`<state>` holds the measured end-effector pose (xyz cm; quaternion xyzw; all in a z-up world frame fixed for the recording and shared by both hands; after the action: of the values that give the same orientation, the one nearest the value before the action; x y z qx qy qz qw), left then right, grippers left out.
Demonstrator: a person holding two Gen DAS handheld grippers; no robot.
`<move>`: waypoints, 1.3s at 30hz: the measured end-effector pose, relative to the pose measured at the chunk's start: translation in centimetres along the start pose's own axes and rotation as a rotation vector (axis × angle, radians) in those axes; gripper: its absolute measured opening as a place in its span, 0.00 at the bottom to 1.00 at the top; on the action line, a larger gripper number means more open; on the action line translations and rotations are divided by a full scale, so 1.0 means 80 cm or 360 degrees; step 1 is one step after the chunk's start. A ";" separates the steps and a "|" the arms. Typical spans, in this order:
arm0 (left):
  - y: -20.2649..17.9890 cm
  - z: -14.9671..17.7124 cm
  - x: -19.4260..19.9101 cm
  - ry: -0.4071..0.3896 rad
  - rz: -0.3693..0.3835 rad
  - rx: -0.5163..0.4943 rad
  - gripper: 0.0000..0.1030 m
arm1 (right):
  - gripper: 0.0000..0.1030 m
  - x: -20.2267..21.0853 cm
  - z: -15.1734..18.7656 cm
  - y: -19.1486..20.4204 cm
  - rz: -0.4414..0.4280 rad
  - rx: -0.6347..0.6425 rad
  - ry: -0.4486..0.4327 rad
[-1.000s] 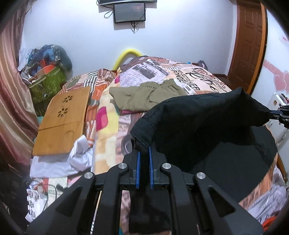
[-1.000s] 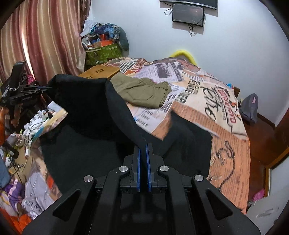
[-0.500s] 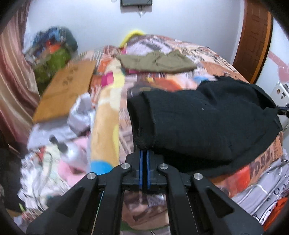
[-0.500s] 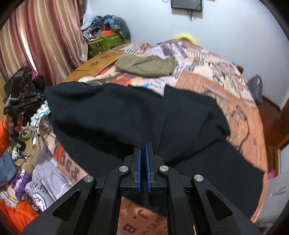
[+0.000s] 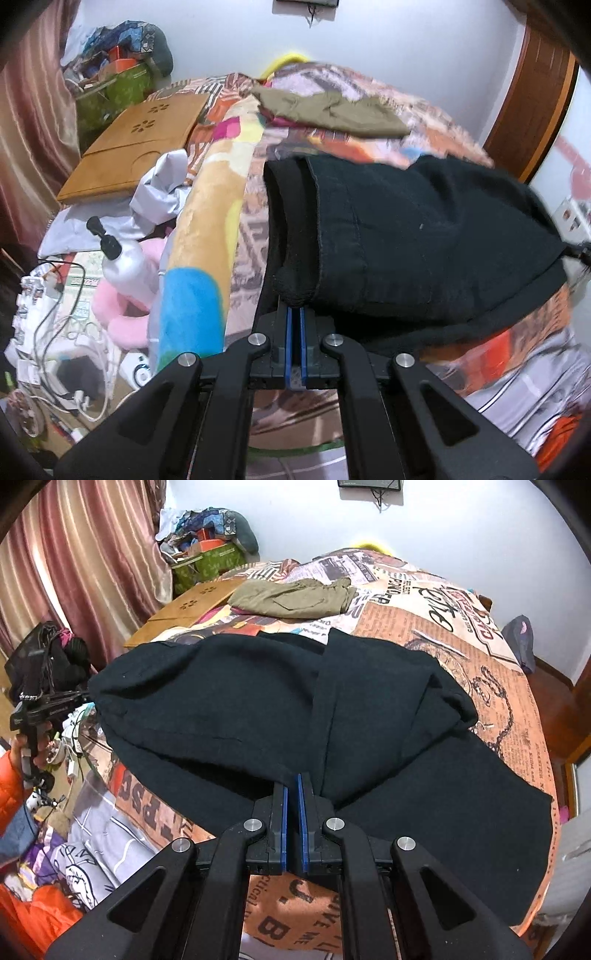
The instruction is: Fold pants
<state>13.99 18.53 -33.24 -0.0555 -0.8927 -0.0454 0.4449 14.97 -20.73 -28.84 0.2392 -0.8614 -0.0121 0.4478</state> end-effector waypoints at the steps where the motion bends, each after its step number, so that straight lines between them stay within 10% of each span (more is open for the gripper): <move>1: -0.001 0.003 -0.006 0.0040 -0.0015 -0.0009 0.02 | 0.04 -0.002 0.002 -0.001 -0.0002 -0.0008 0.0007; 22: 0.017 -0.050 0.049 -0.0014 -0.0171 0.0041 0.34 | 0.31 0.054 -0.016 -0.011 0.0124 0.0012 -0.0013; 39: 0.032 -0.158 -0.093 0.0165 -0.0114 0.0073 0.61 | 0.37 -0.025 -0.166 -0.030 0.0191 -0.0072 -0.0153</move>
<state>28.80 18.98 -31.51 -0.0108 -0.8706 -0.0437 0.4899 27.20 -19.46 -23.01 0.1760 -0.8942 -0.0162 0.4113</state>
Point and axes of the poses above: each gripper's, at about its wrist camera, not at the fingertips, and x roughly against the way its jaws point, y to its left, z to its underside, the point moved 3 cm from there along -x, roughly the way its jaws point, and after that the axes turned 10 degrees about -x, right-handed, at the moved point
